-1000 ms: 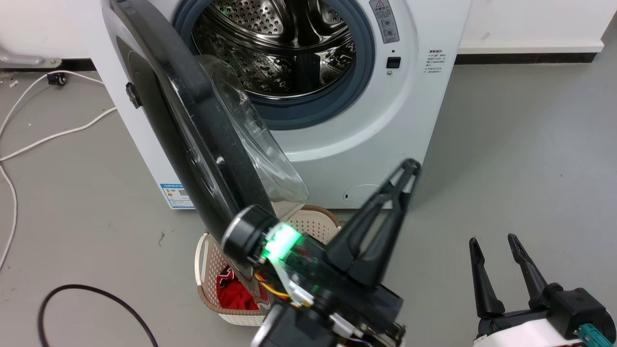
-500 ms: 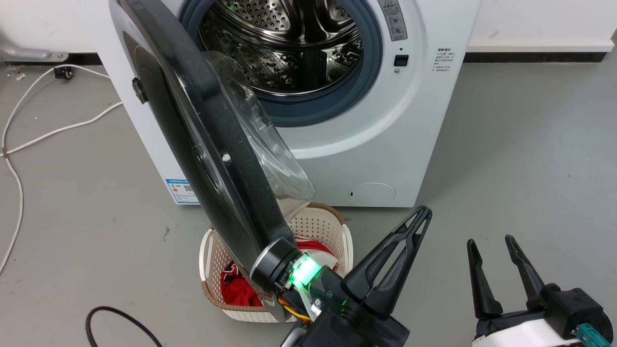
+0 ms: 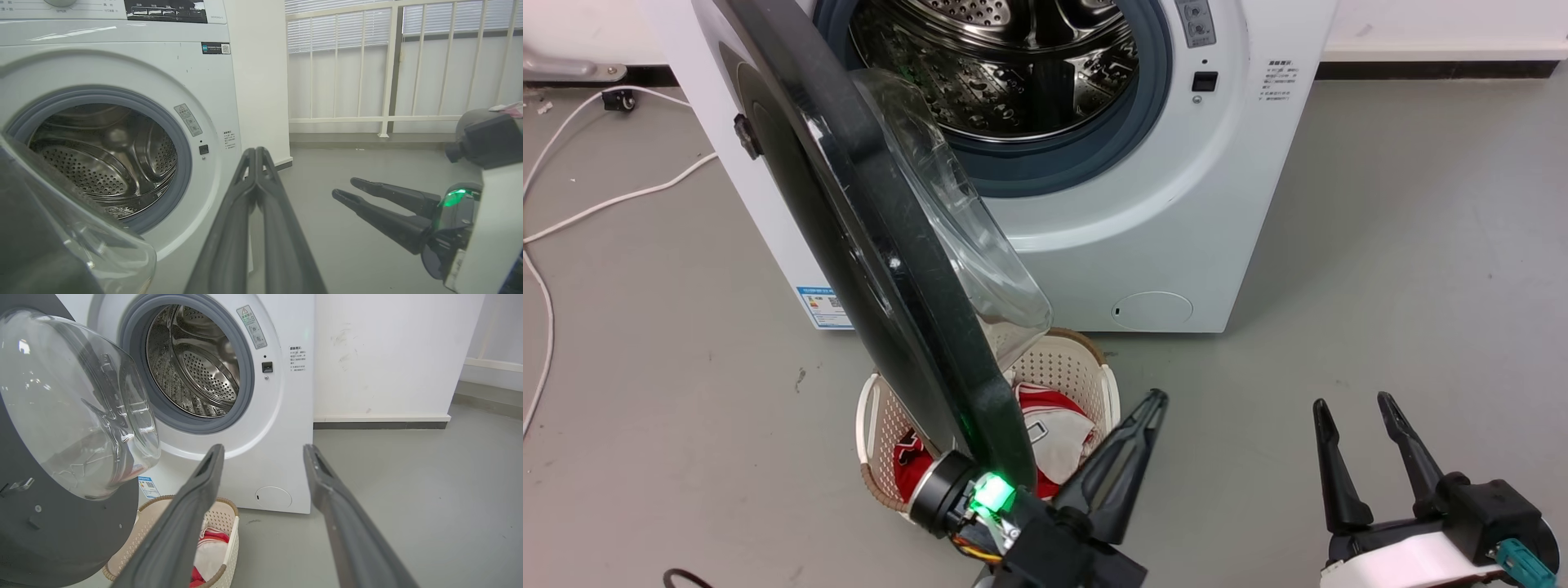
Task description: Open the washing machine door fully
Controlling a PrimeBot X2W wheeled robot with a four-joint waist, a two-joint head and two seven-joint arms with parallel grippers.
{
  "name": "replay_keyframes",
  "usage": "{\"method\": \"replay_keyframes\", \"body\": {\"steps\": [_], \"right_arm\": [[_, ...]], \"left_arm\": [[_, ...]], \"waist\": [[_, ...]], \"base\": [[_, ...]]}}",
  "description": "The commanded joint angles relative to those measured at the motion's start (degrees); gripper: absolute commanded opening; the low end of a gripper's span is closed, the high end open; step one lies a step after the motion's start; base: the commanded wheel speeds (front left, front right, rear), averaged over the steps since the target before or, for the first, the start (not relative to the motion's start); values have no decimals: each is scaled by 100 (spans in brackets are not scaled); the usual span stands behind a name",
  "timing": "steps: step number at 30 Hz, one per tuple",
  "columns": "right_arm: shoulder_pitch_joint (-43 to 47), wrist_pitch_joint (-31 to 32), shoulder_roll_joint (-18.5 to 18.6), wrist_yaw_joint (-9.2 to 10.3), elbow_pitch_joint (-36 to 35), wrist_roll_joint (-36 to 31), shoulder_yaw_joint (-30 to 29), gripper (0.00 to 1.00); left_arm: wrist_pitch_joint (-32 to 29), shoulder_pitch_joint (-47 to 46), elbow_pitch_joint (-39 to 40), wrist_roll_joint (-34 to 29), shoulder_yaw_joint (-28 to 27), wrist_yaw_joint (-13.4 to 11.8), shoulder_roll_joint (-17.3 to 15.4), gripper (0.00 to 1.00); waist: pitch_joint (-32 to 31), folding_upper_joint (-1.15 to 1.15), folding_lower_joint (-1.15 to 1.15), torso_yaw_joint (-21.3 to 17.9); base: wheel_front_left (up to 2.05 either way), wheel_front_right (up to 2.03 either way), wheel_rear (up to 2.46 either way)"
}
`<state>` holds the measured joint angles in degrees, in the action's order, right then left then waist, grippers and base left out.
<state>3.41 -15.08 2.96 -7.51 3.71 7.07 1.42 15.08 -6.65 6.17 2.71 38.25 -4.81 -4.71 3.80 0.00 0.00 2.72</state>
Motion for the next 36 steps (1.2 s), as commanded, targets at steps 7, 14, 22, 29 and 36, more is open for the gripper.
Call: {"method": "replay_keyframes", "body": {"steps": [7,14,22,29,36], "right_arm": [[-111,-12,-16,4,76,32,2,100],[-111,-12,-16,4,119,52,-16,100],[-36,-12,-16,4,184,135,-31,100],[54,-12,-16,4,201,216,-35,100],[91,-12,-15,4,201,250,-20,100]], "left_arm": [[14,152,-365,70,-464,-67,-4,0],[14,254,-655,125,-877,-66,13,0],[7,439,-757,61,-1234,-64,35,0],[0,738,-572,21,-1455,-170,49,0],[0,946,-351,-49,-1694,-223,3,0]], "waist": [[23,0,0,-9],[22,0,0,30],[-42,0,0,210],[-72,0,0,445],[-73,0,0,746]], "base": [[0,0,0],[0,0,0],[0,0,0],[0,0,0],[0,0,0]]}}
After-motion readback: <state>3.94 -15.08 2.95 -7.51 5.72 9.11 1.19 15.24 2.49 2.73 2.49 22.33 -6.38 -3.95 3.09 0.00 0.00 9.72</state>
